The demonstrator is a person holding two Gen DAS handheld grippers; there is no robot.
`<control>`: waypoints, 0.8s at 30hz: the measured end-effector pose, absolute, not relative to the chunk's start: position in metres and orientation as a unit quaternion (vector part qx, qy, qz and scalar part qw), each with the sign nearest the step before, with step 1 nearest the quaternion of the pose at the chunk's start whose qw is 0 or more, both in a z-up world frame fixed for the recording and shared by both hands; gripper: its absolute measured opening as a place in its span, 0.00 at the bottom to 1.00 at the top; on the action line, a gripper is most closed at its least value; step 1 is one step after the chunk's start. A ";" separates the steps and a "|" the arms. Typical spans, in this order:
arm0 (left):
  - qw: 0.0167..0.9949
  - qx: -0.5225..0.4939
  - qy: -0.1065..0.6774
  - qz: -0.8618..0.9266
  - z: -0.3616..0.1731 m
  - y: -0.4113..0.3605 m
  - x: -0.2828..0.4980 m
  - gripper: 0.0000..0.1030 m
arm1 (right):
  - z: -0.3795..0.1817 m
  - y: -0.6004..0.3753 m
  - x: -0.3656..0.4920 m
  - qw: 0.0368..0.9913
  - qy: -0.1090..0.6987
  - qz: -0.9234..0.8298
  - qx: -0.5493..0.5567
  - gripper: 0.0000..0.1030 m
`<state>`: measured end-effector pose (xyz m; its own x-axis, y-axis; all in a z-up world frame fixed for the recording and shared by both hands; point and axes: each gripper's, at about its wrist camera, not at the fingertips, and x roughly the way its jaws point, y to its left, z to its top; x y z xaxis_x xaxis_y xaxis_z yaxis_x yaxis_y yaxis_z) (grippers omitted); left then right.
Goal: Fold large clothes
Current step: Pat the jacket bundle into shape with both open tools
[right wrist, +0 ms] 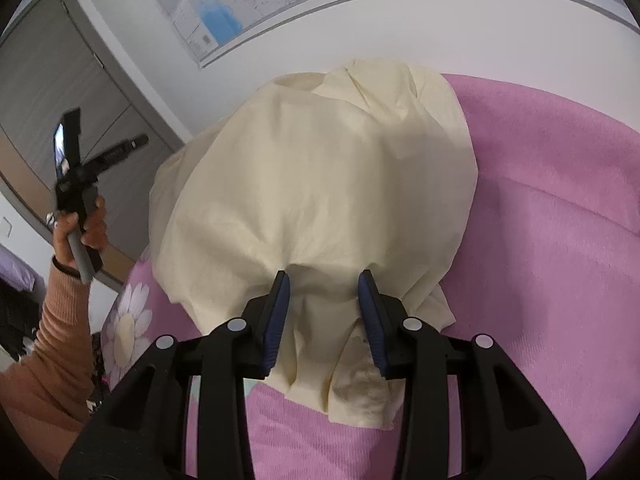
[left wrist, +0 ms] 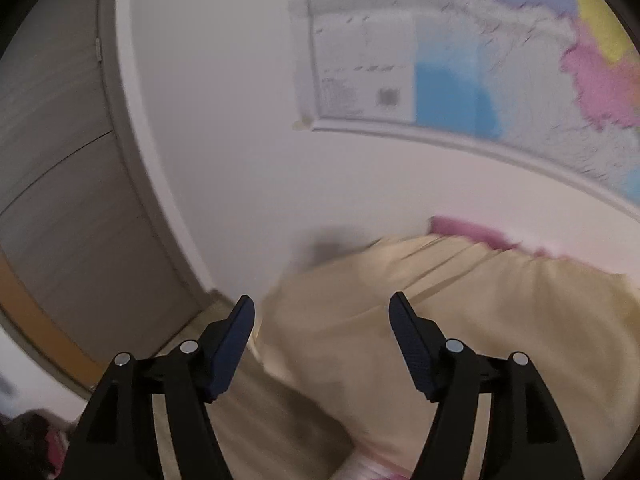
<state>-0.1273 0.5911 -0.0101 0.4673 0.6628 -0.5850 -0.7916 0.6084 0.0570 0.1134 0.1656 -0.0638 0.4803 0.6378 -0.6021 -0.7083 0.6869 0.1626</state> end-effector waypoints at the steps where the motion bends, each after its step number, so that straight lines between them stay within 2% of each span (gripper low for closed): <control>1: 0.857 -0.103 0.291 0.412 -0.007 0.584 -0.128 0.66 | -0.059 0.165 0.112 0.860 0.322 0.391 -0.052 0.35; 4: 0.877 -0.090 0.308 0.358 -0.011 0.560 -0.122 0.66 | -0.038 0.165 0.100 0.874 0.282 0.393 -0.047 0.35; 13: 0.897 -0.099 0.331 0.274 -0.040 0.503 -0.096 0.66 | 0.000 0.217 0.101 0.875 0.228 0.422 -0.069 0.36; 15: 0.895 -0.091 0.335 0.279 -0.043 0.495 -0.087 0.66 | -0.003 0.228 0.108 0.880 0.226 0.410 -0.083 0.38; 21: 0.892 -0.074 0.332 0.299 -0.042 0.475 -0.085 0.66 | -0.044 0.227 0.143 0.876 0.275 0.390 -0.070 0.24; 24: 0.891 -0.062 0.330 0.304 -0.042 0.466 -0.087 0.66 | -0.047 0.220 0.141 0.874 0.281 0.391 -0.061 0.25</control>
